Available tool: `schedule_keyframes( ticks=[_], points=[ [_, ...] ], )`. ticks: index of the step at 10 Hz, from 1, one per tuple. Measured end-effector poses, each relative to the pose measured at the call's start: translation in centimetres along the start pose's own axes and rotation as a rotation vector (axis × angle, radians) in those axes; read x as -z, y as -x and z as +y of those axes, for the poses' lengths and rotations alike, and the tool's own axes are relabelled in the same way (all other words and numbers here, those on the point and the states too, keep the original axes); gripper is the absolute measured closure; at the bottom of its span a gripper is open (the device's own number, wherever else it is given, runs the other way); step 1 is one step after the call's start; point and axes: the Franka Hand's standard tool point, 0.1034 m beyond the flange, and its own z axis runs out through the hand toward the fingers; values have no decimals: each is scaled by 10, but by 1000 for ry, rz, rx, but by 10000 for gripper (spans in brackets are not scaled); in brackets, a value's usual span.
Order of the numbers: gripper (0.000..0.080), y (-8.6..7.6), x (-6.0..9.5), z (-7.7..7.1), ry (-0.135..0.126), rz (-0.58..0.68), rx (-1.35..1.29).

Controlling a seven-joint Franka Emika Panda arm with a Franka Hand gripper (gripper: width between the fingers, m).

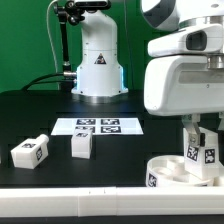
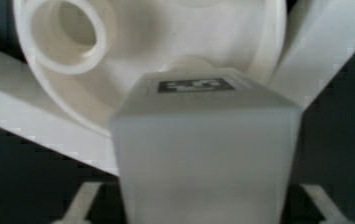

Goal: Assemble stool

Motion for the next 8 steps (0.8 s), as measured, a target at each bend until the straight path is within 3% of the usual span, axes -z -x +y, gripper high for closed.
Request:
schedule_keyframes(
  ticks=[4,8],
  points=[
    [453,0,0,-1,-23,1,-273],
    [453,5,-2,6,-62,14,-757]
  ],
)
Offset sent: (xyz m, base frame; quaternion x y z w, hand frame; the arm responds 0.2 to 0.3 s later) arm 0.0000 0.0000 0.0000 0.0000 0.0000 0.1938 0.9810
